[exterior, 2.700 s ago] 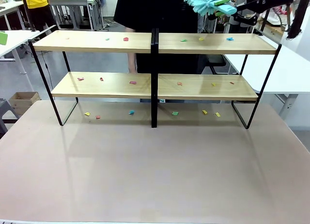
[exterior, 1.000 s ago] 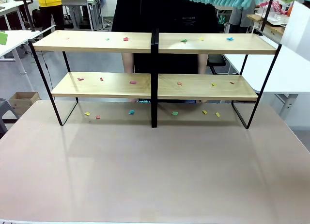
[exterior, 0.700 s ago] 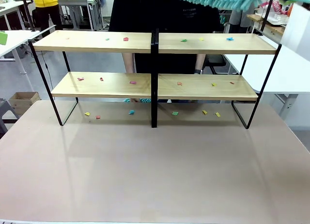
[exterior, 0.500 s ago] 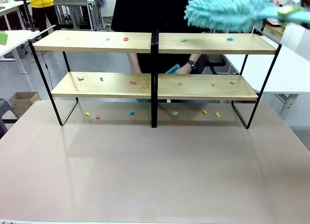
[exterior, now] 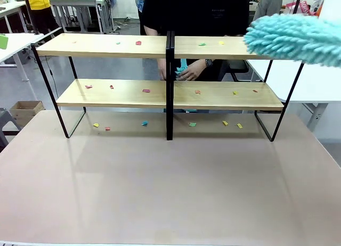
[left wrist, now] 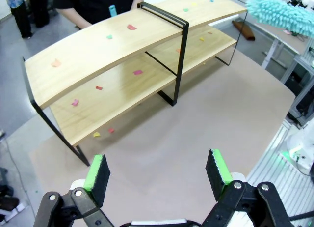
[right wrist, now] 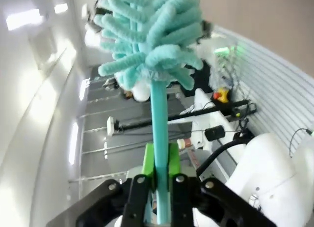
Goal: Clean the shelves.
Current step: Pick up the Duster when the human hands it over.
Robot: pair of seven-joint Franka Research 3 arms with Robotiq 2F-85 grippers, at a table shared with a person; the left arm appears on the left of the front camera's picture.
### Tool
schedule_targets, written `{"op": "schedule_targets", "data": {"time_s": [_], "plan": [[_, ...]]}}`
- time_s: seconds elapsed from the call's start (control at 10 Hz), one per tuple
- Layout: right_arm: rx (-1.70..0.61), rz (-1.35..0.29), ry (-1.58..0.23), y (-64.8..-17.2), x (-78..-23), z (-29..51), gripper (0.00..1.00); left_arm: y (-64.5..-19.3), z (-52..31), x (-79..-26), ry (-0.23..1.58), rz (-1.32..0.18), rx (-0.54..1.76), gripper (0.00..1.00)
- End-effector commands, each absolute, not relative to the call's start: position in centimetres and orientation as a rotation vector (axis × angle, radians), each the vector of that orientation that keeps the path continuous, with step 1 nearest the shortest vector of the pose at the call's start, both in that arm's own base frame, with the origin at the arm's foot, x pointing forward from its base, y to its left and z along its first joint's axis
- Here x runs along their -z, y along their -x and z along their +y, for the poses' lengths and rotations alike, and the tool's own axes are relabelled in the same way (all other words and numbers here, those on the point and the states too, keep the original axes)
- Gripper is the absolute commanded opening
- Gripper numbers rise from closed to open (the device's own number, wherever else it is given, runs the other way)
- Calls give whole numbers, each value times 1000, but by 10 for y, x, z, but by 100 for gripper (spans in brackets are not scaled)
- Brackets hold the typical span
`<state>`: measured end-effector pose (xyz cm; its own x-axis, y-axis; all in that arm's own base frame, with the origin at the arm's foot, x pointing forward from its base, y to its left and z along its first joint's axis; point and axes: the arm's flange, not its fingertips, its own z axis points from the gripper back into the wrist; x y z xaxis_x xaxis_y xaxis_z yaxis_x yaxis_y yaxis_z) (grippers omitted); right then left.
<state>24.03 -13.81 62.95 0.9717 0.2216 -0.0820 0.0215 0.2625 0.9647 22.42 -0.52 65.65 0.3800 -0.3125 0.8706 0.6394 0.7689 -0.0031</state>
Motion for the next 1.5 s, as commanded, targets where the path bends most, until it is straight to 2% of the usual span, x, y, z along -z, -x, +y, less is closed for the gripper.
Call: {"op": "schedule_targets", "data": {"time_s": [0.0, 0.2, 0.3, 1.4], "plan": [[-167, 265, -1306, -226, -619, -163, 13, -225, -5, -656, 368, -1009, 625, 100], [-310, 227, -1181, -229, -605, -151, 13, -225, -5, -656, 368, -1009, 625, 100], [-167, 262, -1311, -227, -603, -157, 13, -225, -5, -656, 368, -1009, 625, 100], [-167, 262, -1311, -227, -603, -157, 13, -225, -5, -656, 368, -1009, 625, 100]]}}
